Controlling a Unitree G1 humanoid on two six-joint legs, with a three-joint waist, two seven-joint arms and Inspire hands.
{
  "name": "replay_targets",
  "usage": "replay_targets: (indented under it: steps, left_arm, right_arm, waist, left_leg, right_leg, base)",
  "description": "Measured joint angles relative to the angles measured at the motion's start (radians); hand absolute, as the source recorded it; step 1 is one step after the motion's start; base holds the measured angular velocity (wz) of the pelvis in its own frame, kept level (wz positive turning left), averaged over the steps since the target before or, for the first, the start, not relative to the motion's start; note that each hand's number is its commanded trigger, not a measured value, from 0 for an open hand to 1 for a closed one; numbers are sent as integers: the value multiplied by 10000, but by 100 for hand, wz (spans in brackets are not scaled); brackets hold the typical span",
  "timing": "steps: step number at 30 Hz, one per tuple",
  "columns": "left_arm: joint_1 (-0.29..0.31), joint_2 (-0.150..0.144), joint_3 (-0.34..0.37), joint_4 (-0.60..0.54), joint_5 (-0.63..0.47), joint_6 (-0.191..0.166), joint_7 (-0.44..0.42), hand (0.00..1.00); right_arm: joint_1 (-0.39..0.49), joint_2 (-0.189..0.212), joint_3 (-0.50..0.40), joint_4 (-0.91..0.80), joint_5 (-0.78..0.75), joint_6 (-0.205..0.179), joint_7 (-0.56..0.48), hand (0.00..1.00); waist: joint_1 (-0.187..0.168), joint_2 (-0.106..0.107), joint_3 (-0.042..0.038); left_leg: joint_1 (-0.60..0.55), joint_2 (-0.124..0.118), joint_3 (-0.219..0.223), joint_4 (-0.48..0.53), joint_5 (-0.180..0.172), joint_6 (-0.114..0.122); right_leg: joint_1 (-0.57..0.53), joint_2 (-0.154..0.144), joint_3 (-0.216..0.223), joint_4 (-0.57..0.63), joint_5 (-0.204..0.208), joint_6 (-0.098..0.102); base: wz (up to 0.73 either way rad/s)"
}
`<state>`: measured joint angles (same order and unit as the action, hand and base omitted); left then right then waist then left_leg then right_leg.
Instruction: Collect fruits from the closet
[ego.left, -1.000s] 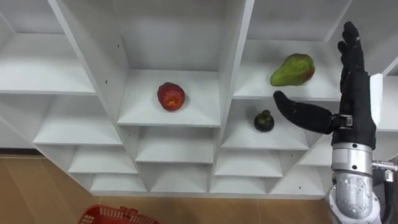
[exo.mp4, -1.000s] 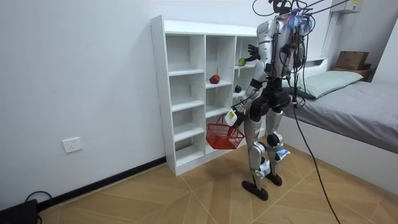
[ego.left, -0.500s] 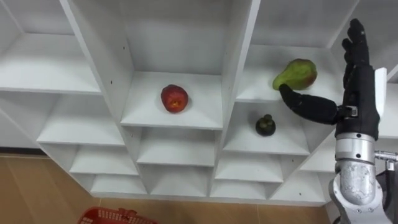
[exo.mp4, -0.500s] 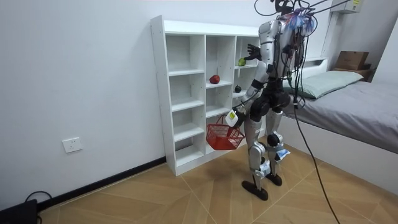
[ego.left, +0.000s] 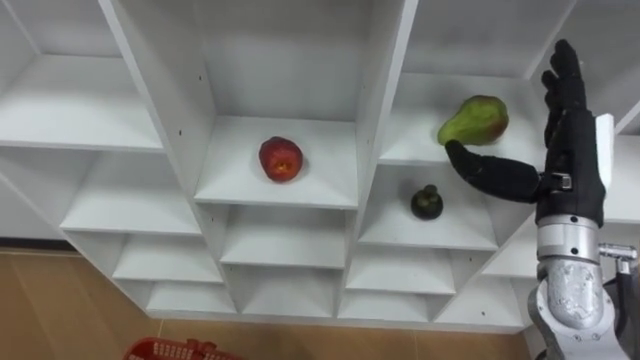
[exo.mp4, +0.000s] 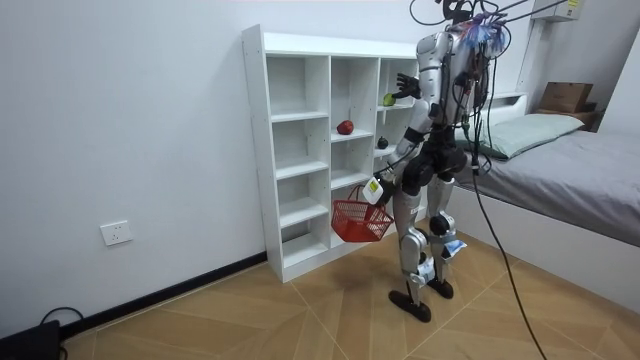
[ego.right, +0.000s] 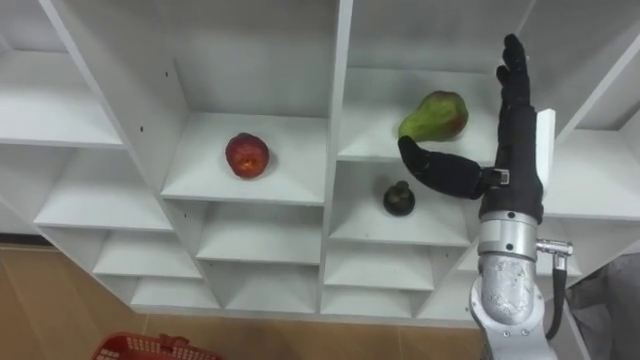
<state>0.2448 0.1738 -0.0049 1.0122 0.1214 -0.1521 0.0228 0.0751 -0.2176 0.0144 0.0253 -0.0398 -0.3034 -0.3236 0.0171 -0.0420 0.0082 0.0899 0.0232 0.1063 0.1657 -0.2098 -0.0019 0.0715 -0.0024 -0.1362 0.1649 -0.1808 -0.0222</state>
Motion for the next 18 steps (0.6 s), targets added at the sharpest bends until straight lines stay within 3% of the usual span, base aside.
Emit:
replay_targets:
  steps: [18]
  left_arm:
    - [7, -22, 0, 32, 27, 216, 159, 100]
  right_arm:
    - [-726, -163, 0, 425, 294, 365, 654, 0]
  waist:
    - [156, -92, 0]
  left_leg:
    - [-82, -6, -93, 7, 1, -1]
  right_leg:
    - [23, -7, -59, 13, 1, 0]
  base:
    - [0]
